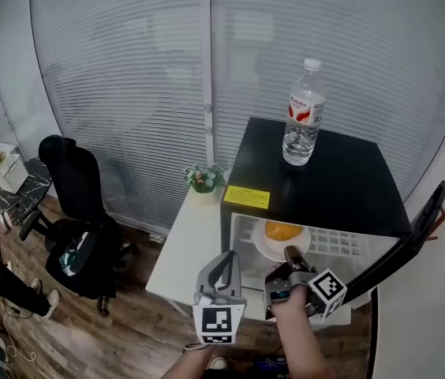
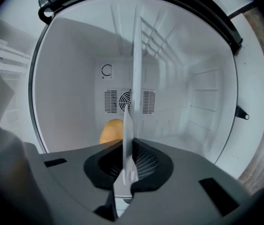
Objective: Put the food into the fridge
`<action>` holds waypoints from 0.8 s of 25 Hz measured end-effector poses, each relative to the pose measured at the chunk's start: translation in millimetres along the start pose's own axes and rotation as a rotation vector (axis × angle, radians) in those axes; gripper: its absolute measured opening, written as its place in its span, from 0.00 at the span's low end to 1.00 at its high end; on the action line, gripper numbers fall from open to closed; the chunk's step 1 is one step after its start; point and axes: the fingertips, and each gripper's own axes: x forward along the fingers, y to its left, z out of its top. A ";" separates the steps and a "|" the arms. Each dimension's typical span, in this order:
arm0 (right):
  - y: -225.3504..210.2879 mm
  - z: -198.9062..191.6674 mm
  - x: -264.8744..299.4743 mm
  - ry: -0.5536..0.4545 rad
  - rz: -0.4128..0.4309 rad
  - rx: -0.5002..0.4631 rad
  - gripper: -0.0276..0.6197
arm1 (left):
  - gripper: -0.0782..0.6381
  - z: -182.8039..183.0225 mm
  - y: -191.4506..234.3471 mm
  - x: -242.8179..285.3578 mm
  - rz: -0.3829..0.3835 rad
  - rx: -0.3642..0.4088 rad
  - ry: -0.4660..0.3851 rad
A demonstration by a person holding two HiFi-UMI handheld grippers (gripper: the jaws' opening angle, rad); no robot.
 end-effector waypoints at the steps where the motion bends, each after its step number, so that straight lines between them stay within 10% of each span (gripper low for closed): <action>1: -0.5 -0.2 0.9 0.003 -0.001 0.000 0.11 | 0.15 -0.7 0.5 -0.4 0.007 0.002 0.002; 14: 1.7 -0.8 0.9 0.007 0.003 -0.019 0.12 | 0.15 7.1 1.7 -5.3 0.049 0.022 -0.007; 20: 9.4 -6.0 0.0 0.024 0.044 -0.011 0.30 | 0.15 7.2 3.1 -7.7 0.051 0.025 -0.001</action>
